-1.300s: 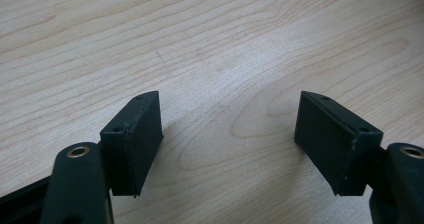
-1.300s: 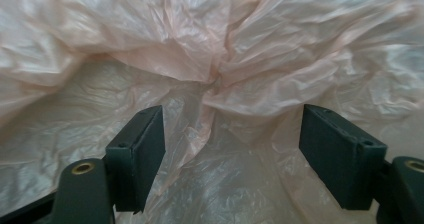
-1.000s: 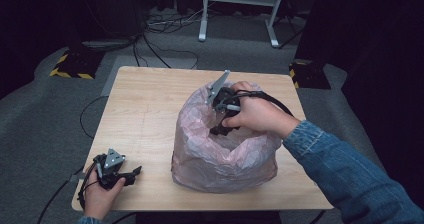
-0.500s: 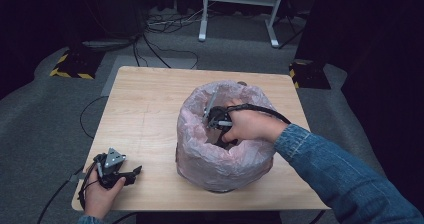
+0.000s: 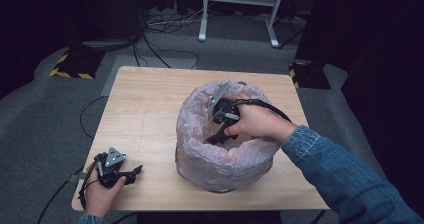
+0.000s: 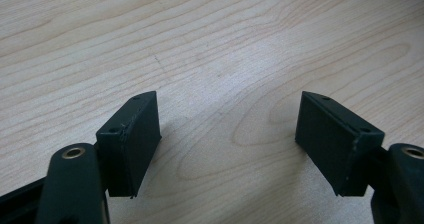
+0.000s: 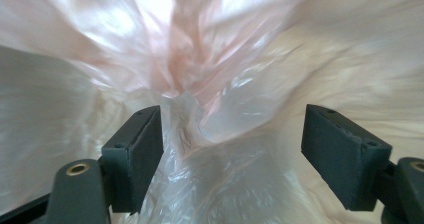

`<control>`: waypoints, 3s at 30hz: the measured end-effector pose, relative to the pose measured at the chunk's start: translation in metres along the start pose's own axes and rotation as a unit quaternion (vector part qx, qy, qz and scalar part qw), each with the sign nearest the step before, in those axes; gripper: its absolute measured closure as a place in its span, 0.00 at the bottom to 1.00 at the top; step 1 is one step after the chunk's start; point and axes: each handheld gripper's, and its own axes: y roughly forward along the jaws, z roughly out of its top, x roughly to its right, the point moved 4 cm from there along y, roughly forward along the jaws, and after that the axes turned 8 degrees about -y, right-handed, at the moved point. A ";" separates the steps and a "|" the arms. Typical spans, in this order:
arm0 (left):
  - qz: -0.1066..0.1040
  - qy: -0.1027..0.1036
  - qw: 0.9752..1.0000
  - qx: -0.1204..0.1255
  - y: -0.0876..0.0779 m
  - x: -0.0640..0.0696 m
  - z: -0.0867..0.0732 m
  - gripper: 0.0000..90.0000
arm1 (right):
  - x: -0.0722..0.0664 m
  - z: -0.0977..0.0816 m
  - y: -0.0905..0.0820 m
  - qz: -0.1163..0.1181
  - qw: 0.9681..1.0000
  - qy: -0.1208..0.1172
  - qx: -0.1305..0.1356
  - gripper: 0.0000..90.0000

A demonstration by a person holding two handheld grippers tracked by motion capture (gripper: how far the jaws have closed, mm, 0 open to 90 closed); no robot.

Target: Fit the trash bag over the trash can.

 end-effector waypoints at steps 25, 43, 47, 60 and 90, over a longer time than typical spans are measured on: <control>0.000 0.000 1.000 0.001 0.001 0.000 0.001 0.29 | -0.007 0.000 -0.118 -0.082 0.984 -0.029 0.156 0.29; -0.001 0.002 1.000 -0.001 0.002 -0.001 0.002 0.29 | -0.006 -0.059 -0.163 -0.131 0.970 0.020 0.202 0.29; -0.002 0.000 1.000 0.000 0.002 0.000 0.002 0.28 | -0.006 -0.072 -0.167 -0.140 0.968 0.033 0.207 0.29; -0.003 0.002 1.000 0.000 0.003 -0.001 0.003 0.28 | -0.007 -0.117 -0.174 -0.166 0.957 0.077 0.225 0.25; -0.003 0.001 1.000 0.000 0.003 -0.001 0.003 0.28 | 0.005 -0.229 -0.111 -0.181 0.943 0.170 0.222 0.25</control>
